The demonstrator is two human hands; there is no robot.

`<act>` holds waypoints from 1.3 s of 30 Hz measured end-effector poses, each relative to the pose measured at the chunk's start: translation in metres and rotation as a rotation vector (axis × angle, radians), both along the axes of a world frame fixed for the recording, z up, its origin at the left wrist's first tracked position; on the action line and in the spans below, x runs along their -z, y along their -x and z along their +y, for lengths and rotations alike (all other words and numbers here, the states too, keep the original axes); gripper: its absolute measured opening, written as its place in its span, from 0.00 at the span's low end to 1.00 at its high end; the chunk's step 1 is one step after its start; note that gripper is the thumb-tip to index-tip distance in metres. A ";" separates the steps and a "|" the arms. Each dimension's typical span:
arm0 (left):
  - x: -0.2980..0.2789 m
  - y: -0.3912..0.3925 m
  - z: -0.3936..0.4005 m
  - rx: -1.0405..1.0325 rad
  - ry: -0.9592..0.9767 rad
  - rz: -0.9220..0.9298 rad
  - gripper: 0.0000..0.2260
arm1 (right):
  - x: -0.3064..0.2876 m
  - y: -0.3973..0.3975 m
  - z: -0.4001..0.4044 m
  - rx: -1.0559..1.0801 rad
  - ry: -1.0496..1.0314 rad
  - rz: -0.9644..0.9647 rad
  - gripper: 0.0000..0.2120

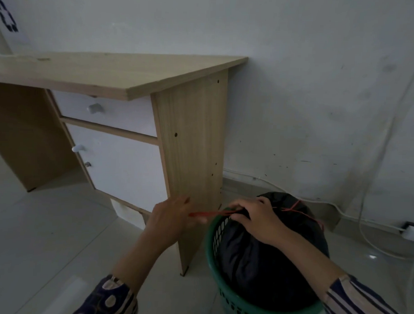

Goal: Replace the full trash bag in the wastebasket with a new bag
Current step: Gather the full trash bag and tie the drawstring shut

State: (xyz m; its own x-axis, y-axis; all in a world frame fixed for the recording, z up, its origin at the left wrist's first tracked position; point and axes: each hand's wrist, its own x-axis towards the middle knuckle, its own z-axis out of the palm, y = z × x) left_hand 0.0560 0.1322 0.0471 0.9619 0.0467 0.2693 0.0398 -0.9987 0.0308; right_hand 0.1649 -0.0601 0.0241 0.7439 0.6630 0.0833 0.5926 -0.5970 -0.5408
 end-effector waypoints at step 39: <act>0.039 -0.052 -0.079 0.007 0.310 0.402 0.28 | 0.016 -0.038 -0.114 0.290 0.194 -0.413 0.21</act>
State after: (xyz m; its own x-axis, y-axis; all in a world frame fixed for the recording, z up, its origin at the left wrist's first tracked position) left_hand 0.1080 0.0533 0.0076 0.9873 0.0585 -0.1476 0.1023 -0.9454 0.3095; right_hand 0.2033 -0.1738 0.0077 0.8300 0.4679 0.3036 0.5288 -0.8333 -0.1614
